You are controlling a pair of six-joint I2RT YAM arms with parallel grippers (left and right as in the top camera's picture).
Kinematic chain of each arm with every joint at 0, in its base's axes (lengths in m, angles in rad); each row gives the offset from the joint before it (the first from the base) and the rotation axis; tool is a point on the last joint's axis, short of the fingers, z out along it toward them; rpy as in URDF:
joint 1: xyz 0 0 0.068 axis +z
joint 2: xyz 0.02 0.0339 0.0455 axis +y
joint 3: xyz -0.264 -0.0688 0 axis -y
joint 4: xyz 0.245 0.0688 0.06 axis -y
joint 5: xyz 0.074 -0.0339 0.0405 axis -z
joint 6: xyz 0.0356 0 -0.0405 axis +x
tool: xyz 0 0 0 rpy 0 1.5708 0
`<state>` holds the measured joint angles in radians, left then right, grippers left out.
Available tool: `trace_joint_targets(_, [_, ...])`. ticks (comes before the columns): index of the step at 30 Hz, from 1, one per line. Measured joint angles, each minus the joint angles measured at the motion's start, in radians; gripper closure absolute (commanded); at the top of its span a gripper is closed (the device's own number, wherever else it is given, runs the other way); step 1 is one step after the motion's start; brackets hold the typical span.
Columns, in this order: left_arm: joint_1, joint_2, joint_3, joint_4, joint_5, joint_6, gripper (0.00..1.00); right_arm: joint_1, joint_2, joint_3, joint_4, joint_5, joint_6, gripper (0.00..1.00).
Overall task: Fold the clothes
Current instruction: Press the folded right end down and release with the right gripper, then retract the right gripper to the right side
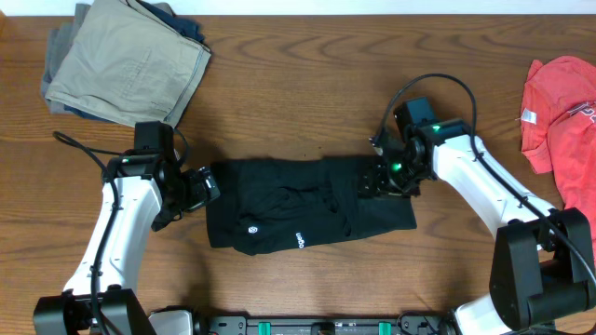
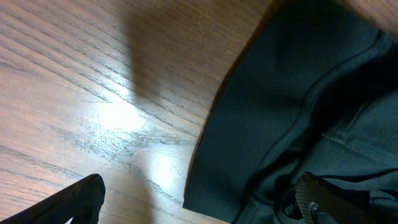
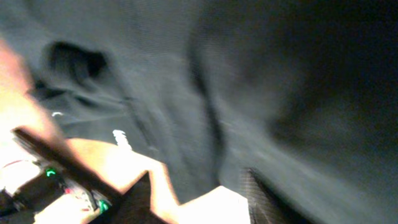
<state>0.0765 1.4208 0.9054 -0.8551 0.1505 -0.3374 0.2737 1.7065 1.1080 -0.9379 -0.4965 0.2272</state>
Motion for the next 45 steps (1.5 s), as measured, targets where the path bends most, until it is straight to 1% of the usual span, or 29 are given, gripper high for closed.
trace_joint_targets(1, [0.000, 0.000, 0.000, 0.000, 0.000, 0.000, 0.02, 0.000, 0.000, 0.000, -0.009, 0.016, -0.003, 0.84])
trace_joint_targets(2, [0.000, 0.000, 0.000, 0.000, 0.000, 0.000, 0.02, 0.003, 0.000, 0.000, -0.016, 0.032, -0.003, 0.88])
trace_joint_targets(5, [0.000, 0.000, 0.000, 0.003, 0.000, 0.000, 0.02, 0.019, 0.000, -0.010, -0.007, 0.058, 0.000, 0.92])
trace_joint_targets(9, [0.000, 0.000, 0.000, 0.008, 0.000, 0.000, 0.02, 0.068, 0.000, -0.052, 0.070, 0.076, 0.024, 0.91])
trace_joint_targets(17, [0.000, 0.000, 0.000, 0.008, 0.000, 0.000, 0.02, 0.200, 0.000, -0.155, 0.283, 0.086, 0.116, 0.91])
trace_joint_targets(19, [0.000, 0.000, 0.000, 0.009, 0.000, 0.000, 0.02, 0.228, 0.000, -0.167, 0.314, 0.085, 0.138, 0.90])
trace_joint_targets(22, [0.000, 0.000, 0.000, 0.009, 0.000, 0.000, 0.02, 0.261, 0.000, -0.170, 0.372, 0.072, 0.169, 0.91])
trace_joint_targets(26, [0.000, 0.000, 0.000, 0.009, 0.000, 0.000, 0.02, 0.293, 0.000, -0.170, 0.429, 0.042, 0.201, 0.97])
trace_joint_targets(28, [0.000, 0.000, 0.000, 0.010, 0.000, 0.000, 0.02, 0.296, 0.000, -0.169, 0.436, 0.014, 0.213, 0.98])
trace_joint_targets(30, [0.000, 0.000, 0.000, 0.010, 0.000, 0.000, 0.02, 0.293, 0.000, -0.164, 0.423, -0.009, 0.214, 0.96])
trace_joint_targets(33, [0.000, 0.000, 0.000, 0.010, 0.000, 0.000, 0.02, 0.283, 0.000, -0.130, 0.345, -0.033, 0.204, 0.89])
trace_joint_targets(35, [0.000, 0.000, 0.000, 0.011, 0.000, 0.000, 0.02, 0.269, 0.000, -0.091, 0.277, -0.047, 0.183, 0.78])
trace_joint_targets(36, [0.000, 0.000, 0.000, 0.010, 0.000, 0.000, 0.02, 0.255, 0.000, -0.069, 0.241, -0.051, 0.167, 0.66])
trace_joint_targets(37, [0.000, 0.000, 0.000, 0.010, 0.000, 0.000, 0.02, 0.240, 0.000, -0.050, 0.212, -0.051, 0.157, 0.40])
trace_joint_targets(38, [0.000, 0.000, 0.000, 0.009, 0.000, 0.000, 0.02, 0.216, 0.000, -0.028, 0.182, -0.047, 0.144, 0.01])
trace_joint_targets(41, [0.000, 0.000, 0.000, 0.008, 0.000, 0.000, 0.02, 0.142, 0.000, 0.016, 0.111, -0.008, 0.124, 0.01])
trace_joint_targets(45, [0.000, 0.000, 0.000, 0.007, 0.000, 0.000, 0.02, -0.011, 0.000, 0.057, 0.043, 0.050, 0.109, 0.01])
